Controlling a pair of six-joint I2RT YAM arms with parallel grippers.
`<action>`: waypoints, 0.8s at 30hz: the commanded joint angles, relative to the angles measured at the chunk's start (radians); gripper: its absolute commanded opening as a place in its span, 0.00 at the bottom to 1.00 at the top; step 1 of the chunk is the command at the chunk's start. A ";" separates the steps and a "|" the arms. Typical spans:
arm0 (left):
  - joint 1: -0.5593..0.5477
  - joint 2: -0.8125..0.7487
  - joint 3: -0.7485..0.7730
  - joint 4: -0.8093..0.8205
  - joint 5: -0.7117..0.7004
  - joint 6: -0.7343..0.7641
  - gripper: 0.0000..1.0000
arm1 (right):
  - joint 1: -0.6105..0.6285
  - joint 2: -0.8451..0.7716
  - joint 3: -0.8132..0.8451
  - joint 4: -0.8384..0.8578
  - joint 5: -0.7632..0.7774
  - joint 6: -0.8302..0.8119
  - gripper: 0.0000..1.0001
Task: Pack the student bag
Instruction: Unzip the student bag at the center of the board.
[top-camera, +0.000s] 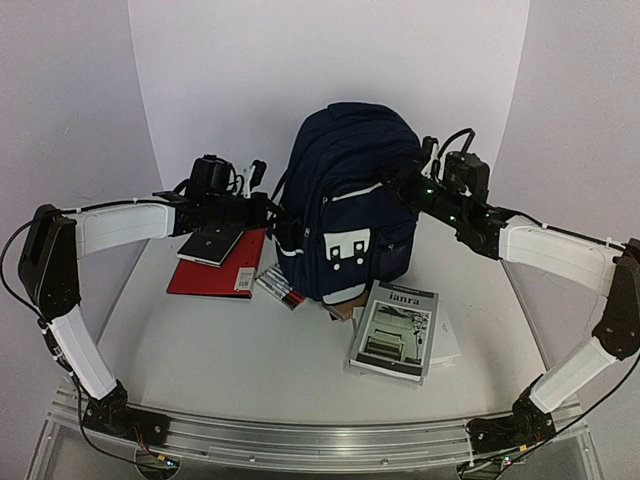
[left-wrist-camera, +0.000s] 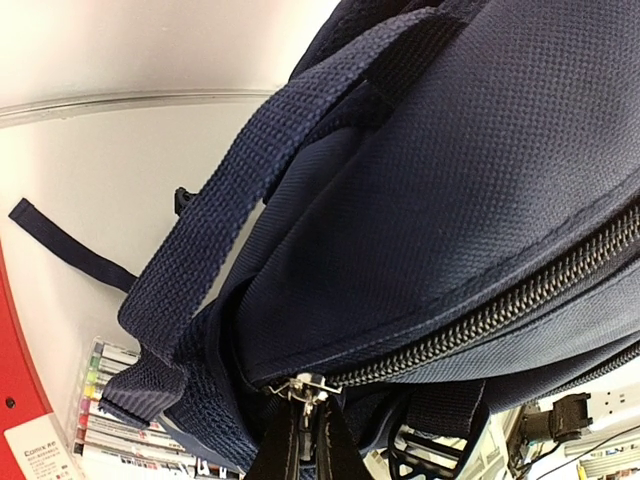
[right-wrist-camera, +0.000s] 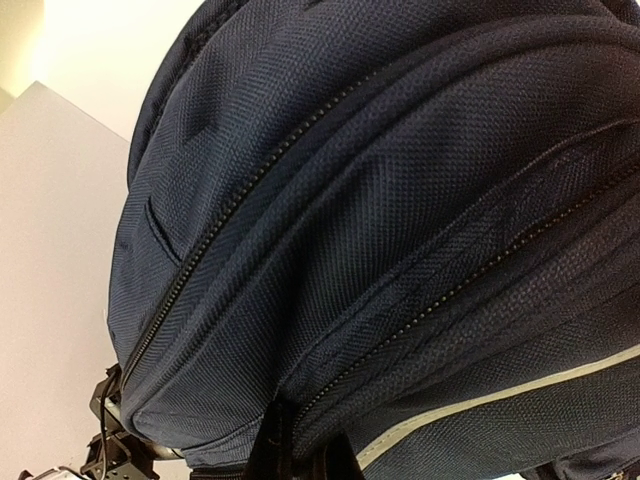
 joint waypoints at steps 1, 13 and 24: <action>0.019 -0.082 0.103 0.027 0.033 0.015 0.00 | -0.006 -0.030 -0.017 -0.084 0.087 -0.125 0.00; 0.074 -0.100 0.105 0.026 0.303 -0.032 0.00 | -0.021 0.034 0.113 -0.107 0.090 -0.232 0.00; 0.095 -0.072 0.070 0.034 0.318 -0.047 0.00 | -0.097 0.260 0.405 0.036 -0.117 -0.393 0.00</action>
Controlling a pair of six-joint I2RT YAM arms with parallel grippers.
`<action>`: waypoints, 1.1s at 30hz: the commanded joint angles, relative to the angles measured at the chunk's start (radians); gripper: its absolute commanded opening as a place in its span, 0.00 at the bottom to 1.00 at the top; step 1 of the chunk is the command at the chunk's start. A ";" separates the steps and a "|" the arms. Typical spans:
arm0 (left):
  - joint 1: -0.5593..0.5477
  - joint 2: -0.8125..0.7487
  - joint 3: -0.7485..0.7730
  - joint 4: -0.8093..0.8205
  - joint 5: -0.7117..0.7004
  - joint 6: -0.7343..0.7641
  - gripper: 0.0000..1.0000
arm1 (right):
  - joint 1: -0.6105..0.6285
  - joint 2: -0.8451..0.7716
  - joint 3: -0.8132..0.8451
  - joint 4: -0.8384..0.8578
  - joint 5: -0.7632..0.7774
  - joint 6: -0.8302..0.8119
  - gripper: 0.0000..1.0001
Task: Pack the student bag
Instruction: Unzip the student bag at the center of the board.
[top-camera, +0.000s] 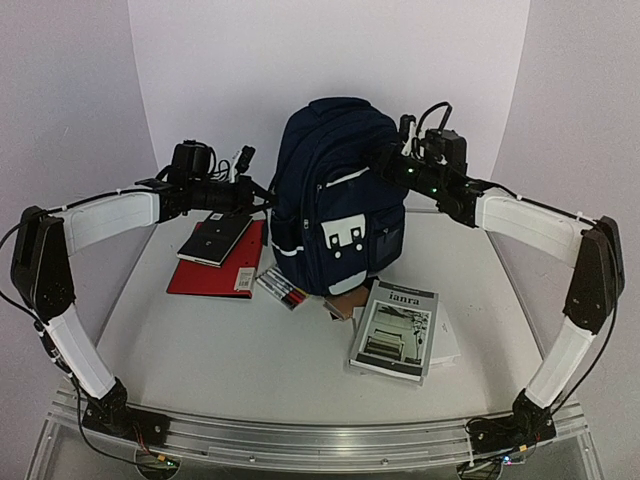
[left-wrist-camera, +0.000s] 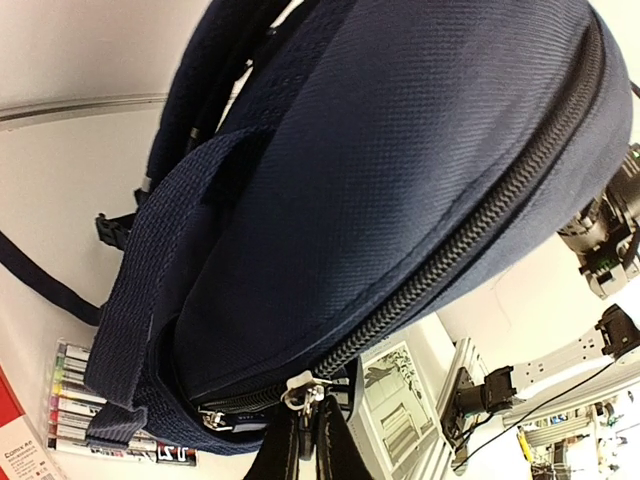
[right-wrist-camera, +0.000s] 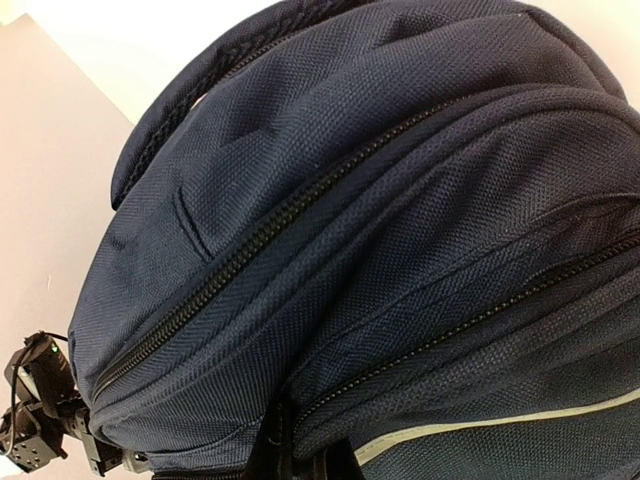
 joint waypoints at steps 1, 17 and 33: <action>0.008 -0.043 0.016 0.094 0.043 -0.019 0.00 | -0.063 0.056 0.114 0.167 -0.077 -0.160 0.00; 0.008 0.109 0.293 0.170 0.226 -0.119 0.00 | -0.182 0.141 0.175 0.194 -0.247 -0.268 0.00; 0.005 0.140 0.229 0.265 0.297 -0.205 0.00 | -0.178 -0.144 -0.068 0.103 -0.286 -0.075 0.66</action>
